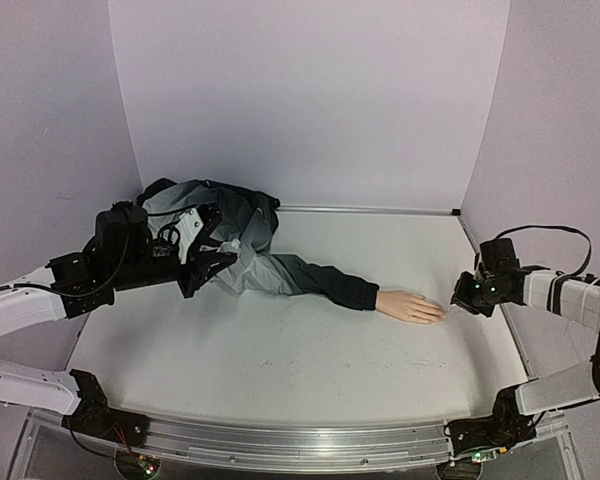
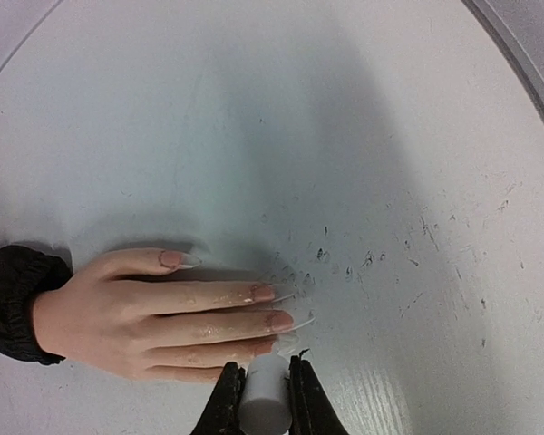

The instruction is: Paint the nails

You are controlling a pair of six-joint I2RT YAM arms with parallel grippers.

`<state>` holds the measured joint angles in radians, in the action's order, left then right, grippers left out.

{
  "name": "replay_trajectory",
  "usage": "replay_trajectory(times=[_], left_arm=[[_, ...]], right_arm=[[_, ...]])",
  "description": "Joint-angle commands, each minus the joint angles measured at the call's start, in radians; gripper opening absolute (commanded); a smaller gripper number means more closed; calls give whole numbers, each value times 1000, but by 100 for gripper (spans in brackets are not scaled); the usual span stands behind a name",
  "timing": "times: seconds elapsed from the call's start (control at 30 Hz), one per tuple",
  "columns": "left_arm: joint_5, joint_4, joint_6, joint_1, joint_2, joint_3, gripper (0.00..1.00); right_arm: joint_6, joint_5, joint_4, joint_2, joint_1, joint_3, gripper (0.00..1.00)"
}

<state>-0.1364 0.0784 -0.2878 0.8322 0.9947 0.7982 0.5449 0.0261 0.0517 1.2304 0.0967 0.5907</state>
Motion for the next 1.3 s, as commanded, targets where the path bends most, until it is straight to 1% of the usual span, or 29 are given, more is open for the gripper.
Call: replay_trajectory(times=[0.0,1.27], left_arm=[[-14,-29,4,-1,-16,53,0],[-6,-27,-4,-1,-14,52,0]], right_arm=[[-21,11,-3,46,-5,16,0],[-40,8,37,89,-6,37,0]])
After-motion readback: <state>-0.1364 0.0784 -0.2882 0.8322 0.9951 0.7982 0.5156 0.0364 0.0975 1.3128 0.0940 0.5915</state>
